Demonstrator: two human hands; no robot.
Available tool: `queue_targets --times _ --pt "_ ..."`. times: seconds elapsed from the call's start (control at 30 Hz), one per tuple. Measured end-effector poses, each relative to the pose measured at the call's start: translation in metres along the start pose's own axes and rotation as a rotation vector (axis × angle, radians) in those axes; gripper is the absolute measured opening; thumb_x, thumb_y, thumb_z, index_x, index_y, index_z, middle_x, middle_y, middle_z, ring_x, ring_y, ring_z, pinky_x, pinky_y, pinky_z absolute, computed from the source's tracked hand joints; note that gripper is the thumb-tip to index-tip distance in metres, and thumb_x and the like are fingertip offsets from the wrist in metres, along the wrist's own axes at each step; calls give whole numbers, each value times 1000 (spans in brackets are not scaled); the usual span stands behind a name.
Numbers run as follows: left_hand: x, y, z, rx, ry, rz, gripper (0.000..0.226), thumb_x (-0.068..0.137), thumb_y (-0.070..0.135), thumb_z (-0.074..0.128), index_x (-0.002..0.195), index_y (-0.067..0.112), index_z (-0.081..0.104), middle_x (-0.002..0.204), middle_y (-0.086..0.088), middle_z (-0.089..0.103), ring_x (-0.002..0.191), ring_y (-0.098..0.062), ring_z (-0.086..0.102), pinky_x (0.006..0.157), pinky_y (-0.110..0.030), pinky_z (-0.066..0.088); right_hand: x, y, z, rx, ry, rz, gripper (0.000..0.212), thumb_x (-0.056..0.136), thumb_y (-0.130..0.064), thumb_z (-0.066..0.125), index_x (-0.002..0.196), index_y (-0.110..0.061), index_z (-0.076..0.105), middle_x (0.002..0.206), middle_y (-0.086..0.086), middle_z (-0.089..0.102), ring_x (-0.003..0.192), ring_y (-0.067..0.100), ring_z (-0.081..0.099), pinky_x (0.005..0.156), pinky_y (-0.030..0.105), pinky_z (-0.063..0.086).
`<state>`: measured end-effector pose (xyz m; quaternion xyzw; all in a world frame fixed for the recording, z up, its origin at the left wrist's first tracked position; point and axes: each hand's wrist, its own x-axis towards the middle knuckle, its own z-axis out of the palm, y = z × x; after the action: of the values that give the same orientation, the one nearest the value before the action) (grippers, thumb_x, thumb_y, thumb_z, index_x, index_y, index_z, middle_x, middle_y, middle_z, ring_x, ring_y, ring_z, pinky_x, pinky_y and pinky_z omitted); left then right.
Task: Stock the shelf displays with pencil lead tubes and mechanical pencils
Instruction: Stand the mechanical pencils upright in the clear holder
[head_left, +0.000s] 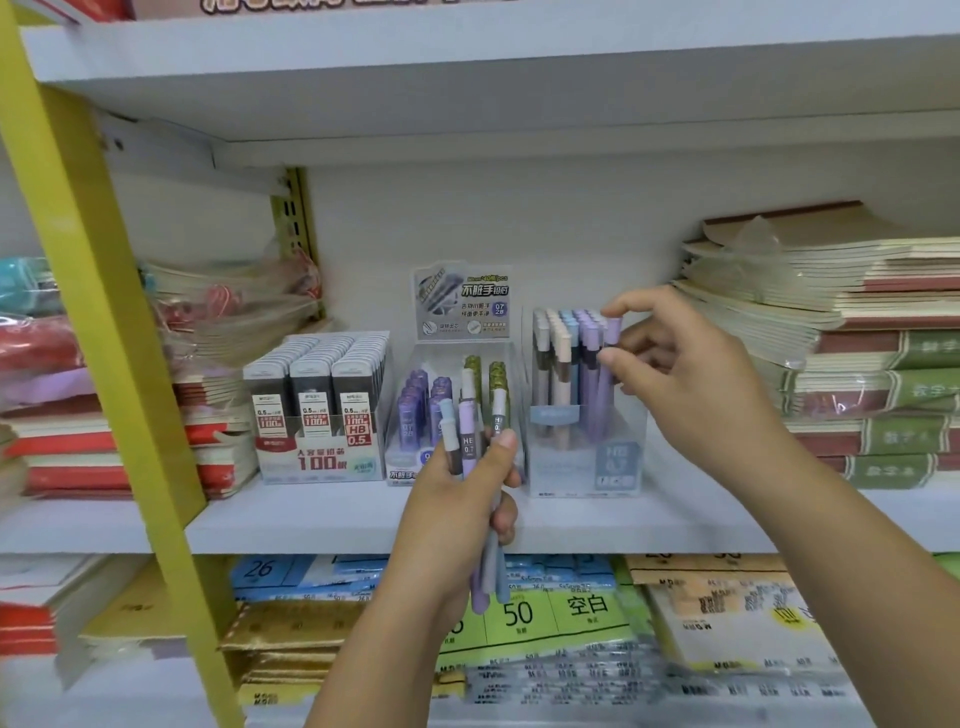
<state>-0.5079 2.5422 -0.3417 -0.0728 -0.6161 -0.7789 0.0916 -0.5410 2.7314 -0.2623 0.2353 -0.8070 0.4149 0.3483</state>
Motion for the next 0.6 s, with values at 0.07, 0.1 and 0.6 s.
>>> queue_targets --times 0.07,0.1,0.6 --pt "-1 0 -1 36 -18 -10 19 90 44 68 79 29 64 72 2 60 48 -11 45 50 -29 41 1 4 2 -33 -19 8 35 88 -18 66 95 -49 53 79 -11 66 74 2 60 65 10 46" --pt "-2 1 -1 45 -27 -10 21 89 46 68 74 32 64 72 1 60 48 -11 45 50 -29 41 1 7 3 -82 -12 4 33 87 -19 67 98 -48 55 81 -13 64 76 1 58 65 9 44" --pt "-14 15 7 38 -188 10 44 69 59 72 101 29 75 81 -5 74 51 -13 55 52 -21 48 -15 -30 5 165 -324 169 12 92 -34 60 97 -33 71 84 -15 70 76 -5 62 65 8 46"
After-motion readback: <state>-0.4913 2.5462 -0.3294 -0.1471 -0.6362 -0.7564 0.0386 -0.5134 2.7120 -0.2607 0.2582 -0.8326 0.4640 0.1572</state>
